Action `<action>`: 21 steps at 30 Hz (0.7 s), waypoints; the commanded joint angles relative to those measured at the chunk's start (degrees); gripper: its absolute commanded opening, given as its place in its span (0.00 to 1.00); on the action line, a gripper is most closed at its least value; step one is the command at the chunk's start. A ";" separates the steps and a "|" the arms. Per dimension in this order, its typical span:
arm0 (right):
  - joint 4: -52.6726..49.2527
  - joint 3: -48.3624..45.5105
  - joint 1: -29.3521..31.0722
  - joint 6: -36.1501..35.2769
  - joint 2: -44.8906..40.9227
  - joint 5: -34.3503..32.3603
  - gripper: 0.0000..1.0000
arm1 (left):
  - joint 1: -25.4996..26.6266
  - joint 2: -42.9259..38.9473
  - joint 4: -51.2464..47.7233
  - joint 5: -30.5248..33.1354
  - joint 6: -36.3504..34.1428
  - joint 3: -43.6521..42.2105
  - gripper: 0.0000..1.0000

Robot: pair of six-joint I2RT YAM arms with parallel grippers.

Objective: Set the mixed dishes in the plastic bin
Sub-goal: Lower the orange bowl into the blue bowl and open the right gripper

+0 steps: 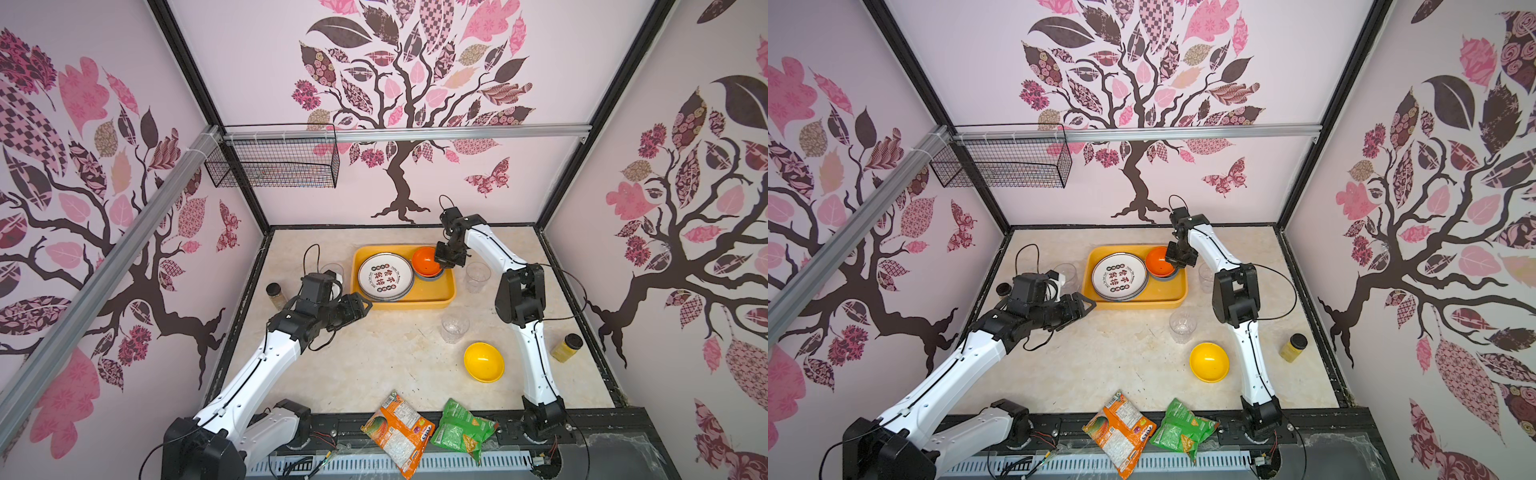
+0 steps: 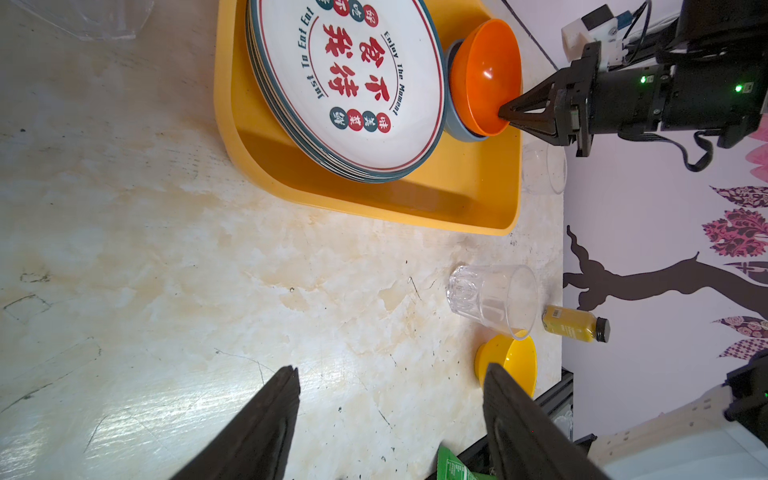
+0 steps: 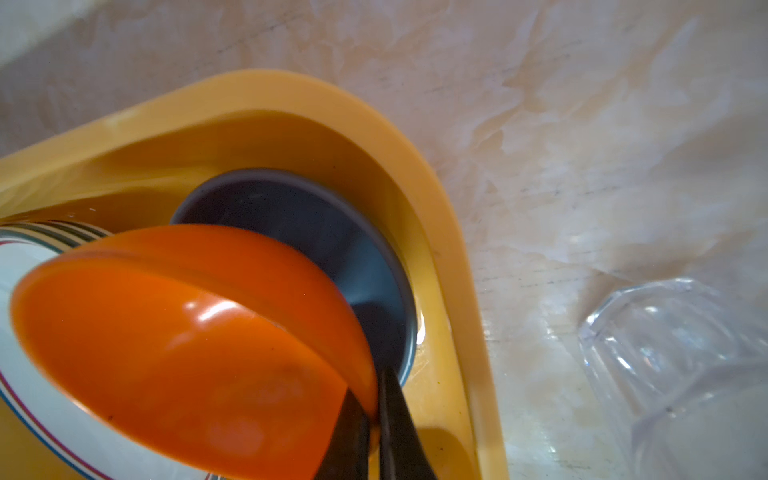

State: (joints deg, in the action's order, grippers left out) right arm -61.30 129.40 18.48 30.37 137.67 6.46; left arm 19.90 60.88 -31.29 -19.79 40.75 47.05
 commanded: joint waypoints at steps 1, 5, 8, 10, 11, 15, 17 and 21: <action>-1.44 2.85 -0.11 -0.39 2.21 -0.35 0.01 | -0.17 -1.02 0.77 -0.16 0.16 -1.17 0.73; -1.38 3.26 -0.12 -0.15 2.73 -1.00 0.04 | -0.21 -1.27 0.75 -0.07 0.34 -1.43 0.73; -1.80 3.82 -0.12 -0.08 3.07 -1.01 0.09 | -0.21 -1.44 0.59 0.02 0.38 -1.56 0.73; -1.83 3.85 -0.11 0.02 2.98 -0.92 0.12 | -0.20 -1.38 0.74 -0.07 0.47 -1.63 0.73; -1.84 3.93 -0.11 -0.02 2.82 -0.83 0.13 | -0.21 -1.29 0.71 -0.08 0.47 -1.70 0.73; -2.23 4.32 -0.11 0.02 1.72 -1.40 0.19 | -0.21 -1.30 0.77 -0.29 0.51 -1.74 0.72; -2.32 4.33 -0.11 -0.08 0.91 -1.77 0.20 | -0.21 -1.48 0.82 -0.26 0.48 -1.88 0.72; -2.69 4.21 -0.11 -0.06 -0.87 -2.19 0.22 | -0.21 -1.91 0.90 -0.34 0.50 -2.22 0.72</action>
State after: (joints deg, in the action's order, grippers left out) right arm -62.17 131.39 18.26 30.39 138.43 5.41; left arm 19.90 60.18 -31.16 -19.79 41.06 46.35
